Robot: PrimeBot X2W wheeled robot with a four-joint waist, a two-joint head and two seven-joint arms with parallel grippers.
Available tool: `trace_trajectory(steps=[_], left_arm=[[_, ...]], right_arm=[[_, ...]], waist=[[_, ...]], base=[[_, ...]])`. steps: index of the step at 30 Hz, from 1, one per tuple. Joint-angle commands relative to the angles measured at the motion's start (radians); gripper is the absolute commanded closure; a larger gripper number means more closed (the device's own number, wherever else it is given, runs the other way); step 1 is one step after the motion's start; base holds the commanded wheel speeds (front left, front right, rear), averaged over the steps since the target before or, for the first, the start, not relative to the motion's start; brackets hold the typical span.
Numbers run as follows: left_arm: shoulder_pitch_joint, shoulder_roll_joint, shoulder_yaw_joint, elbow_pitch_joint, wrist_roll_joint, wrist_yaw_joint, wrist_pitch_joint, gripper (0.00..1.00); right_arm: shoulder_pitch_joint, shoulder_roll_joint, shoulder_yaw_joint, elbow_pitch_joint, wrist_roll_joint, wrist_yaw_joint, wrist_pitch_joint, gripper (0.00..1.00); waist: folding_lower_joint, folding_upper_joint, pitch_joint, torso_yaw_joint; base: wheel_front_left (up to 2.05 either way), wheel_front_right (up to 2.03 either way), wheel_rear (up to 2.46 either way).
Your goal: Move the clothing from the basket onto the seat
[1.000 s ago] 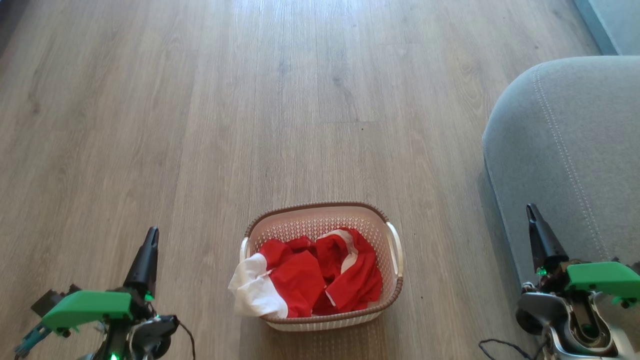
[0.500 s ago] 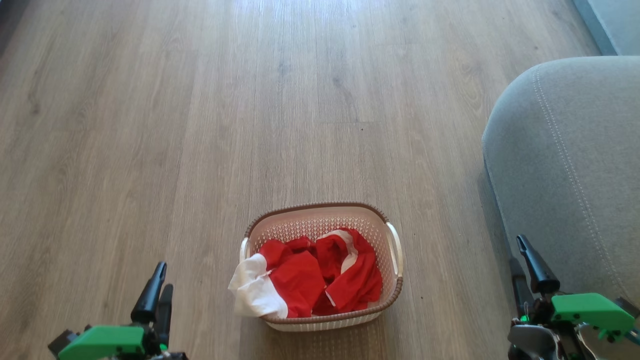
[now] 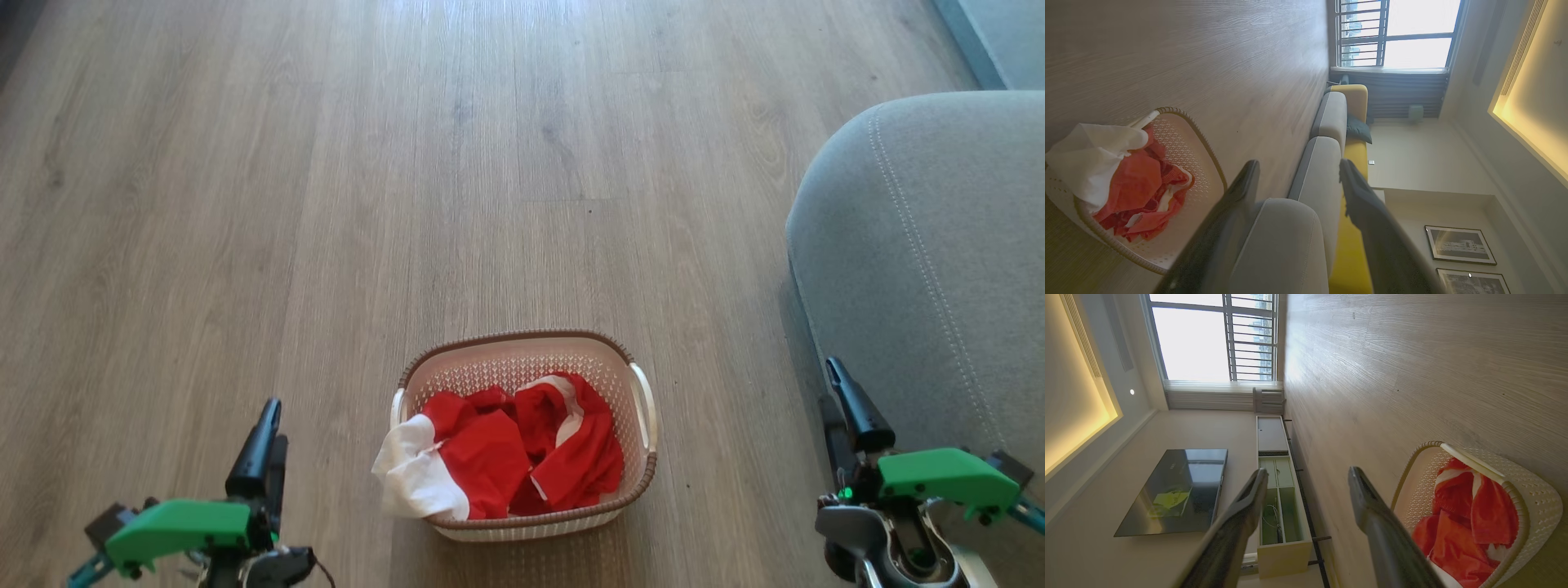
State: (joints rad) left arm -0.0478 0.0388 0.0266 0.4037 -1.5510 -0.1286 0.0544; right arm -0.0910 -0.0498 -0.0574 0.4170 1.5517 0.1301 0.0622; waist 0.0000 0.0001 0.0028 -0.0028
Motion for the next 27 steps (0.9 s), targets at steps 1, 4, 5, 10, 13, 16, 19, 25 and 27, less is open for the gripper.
trace_trajectory(steps=[1,4,5,10,13,16,19,25,27], left_arm=[[-0.067,0.022,0.000,-0.025,0.024,-0.001,-0.013,0.00],[-0.080,0.024,0.000,-0.023,0.060,-0.001,-0.022,0.00],[-0.084,0.025,0.000,-0.023,0.074,-0.001,-0.024,0.00],[-0.104,0.029,-0.005,-0.023,0.156,-0.001,-0.039,0.00],[-0.114,0.030,-0.006,-0.024,0.208,-0.001,-0.048,0.00],[-0.125,0.032,-0.010,-0.023,0.263,-0.001,-0.057,0.00],[-0.135,0.034,-0.015,-0.019,0.316,-0.001,-0.065,0.00],[-0.153,0.042,-0.024,-0.011,0.422,-0.001,-0.080,0.00],[-0.160,0.044,-0.026,-0.008,0.462,-0.001,-0.086,0.00]], right_arm=[[-0.067,-0.026,0.016,-0.022,-0.019,0.000,-0.014,0.00],[-0.084,-0.035,0.036,-0.013,-0.041,0.000,-0.025,0.00],[-0.089,-0.037,0.041,-0.009,-0.048,0.000,-0.028,0.00],[-0.118,-0.048,0.056,0.006,-0.106,0.000,-0.044,0.00],[-0.133,-0.051,0.063,0.014,-0.148,0.000,-0.053,0.00],[-0.148,-0.054,0.069,0.022,-0.193,0.000,-0.061,0.00],[-0.162,-0.058,0.076,0.028,-0.243,0.000,-0.070,0.00],[-0.182,-0.064,0.090,0.037,-0.332,0.000,-0.085,0.00],[-0.190,-0.066,0.098,0.041,-0.366,0.000,-0.091,0.00]], waist=[[0.0000,-0.0001,0.000,0.000],[0.0000,-0.0001,0.000,-0.001],[0.0000,-0.0001,0.000,-0.001],[0.0000,-0.0001,0.001,-0.001],[0.0000,-0.0001,0.002,-0.002],[0.0000,-0.0001,0.002,-0.002],[0.0000,-0.0001,0.002,-0.003],[0.0000,-0.0001,0.002,-0.004],[0.0000,-0.0001,0.002,-0.005]], base=[[0.00,0.00,0.00],[0.00,0.00,0.00],[0.00,0.00,0.00],[0.00,0.00,0.00],[0.00,0.00,0.00],[0.00,0.00,0.00],[0.00,0.00,0.00],[0.00,0.00,0.00],[0.00,0.00,0.00]])
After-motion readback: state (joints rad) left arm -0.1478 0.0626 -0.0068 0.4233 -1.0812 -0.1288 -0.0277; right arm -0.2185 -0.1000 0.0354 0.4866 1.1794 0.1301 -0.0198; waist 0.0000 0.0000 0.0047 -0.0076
